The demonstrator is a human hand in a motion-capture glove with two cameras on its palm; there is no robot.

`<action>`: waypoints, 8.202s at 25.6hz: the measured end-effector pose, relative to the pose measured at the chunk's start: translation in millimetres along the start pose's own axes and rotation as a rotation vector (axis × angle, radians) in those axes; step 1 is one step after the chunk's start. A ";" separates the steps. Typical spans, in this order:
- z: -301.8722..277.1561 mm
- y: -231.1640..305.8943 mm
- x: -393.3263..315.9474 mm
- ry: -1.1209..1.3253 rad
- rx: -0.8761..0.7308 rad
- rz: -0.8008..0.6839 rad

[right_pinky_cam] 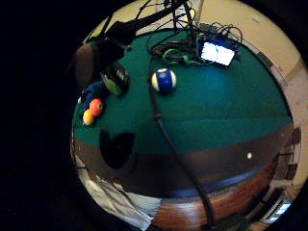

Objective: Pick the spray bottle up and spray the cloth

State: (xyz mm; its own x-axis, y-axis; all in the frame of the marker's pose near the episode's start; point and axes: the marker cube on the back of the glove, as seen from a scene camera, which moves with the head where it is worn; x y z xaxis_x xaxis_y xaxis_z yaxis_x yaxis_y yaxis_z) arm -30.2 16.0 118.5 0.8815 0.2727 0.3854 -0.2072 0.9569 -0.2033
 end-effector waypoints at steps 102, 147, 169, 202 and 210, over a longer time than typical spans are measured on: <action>112.0 -181.3 -57.3 -0.716 0.146 0.157; 43.3 -206.0 -62.1 -0.706 0.297 0.081; 19.2 -214.3 -177.4 0.172 -0.276 -0.295; 166.0 -178.9 -223.2 0.639 -0.758 -0.397; 73.3 -224.1 -243.0 0.188 -0.486 -0.289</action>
State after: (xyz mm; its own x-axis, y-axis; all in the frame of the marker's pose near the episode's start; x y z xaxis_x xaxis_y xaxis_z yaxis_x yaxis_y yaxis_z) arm -229.1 -257.5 136.3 0.9425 -0.0565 0.3293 0.2308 0.8228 -0.5194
